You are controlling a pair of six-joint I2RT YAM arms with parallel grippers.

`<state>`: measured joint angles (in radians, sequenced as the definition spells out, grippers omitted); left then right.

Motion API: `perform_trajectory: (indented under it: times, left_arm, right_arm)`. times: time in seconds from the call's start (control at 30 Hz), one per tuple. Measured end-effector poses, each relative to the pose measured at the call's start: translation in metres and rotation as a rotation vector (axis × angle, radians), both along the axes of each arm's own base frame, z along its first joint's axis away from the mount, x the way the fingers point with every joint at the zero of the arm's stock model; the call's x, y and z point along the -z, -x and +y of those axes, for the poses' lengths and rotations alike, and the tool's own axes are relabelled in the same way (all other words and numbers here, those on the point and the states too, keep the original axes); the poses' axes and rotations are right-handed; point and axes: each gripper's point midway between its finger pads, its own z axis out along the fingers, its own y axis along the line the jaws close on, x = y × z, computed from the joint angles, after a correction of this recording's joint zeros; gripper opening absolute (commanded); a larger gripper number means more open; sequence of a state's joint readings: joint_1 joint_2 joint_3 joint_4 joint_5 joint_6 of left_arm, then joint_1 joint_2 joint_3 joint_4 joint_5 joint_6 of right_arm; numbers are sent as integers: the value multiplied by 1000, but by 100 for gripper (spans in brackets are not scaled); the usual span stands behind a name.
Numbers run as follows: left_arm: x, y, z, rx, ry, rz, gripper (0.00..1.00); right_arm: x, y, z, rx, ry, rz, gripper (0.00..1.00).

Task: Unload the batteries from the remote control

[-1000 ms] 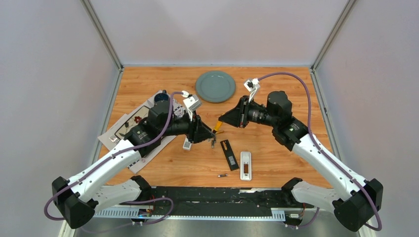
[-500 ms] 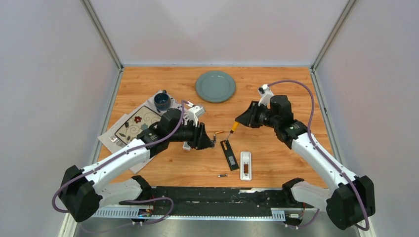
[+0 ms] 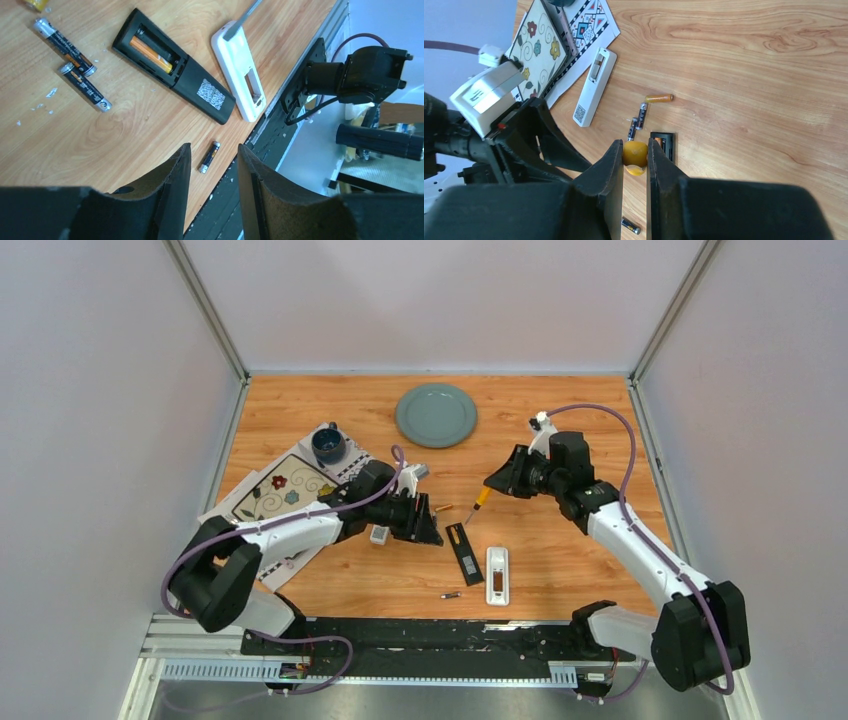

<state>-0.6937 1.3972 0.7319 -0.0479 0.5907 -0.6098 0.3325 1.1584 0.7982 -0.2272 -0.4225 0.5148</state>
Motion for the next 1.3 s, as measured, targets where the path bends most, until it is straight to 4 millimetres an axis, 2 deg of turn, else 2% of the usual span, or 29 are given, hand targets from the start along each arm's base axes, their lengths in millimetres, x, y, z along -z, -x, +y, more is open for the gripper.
perform_trajectory:
  times: [0.13,0.37,0.73,0.97,1.1,1.3]
  left_arm:
    - [16,-7,-2,-41,54,92,45]
    - [49,-14,13,-159,102,236,45]
    - [53,-20,15,-153,30,204,44]
    - [39,-28,-6,-92,7,140,42]
    - [48,-24,-14,-67,-24,147,40]
    - [64,-17,-14,-52,-87,167,36]
  right_arm:
    - [4,-1,1,-5,1,14,0]
    - [8,-5,4,-12,-7,17,0]
    - [37,-11,13,-27,4,78,0]
    - [53,-8,20,-40,32,112,0]
    - [62,-12,19,-22,50,122,0]
    - [77,-16,17,-8,73,152,0]
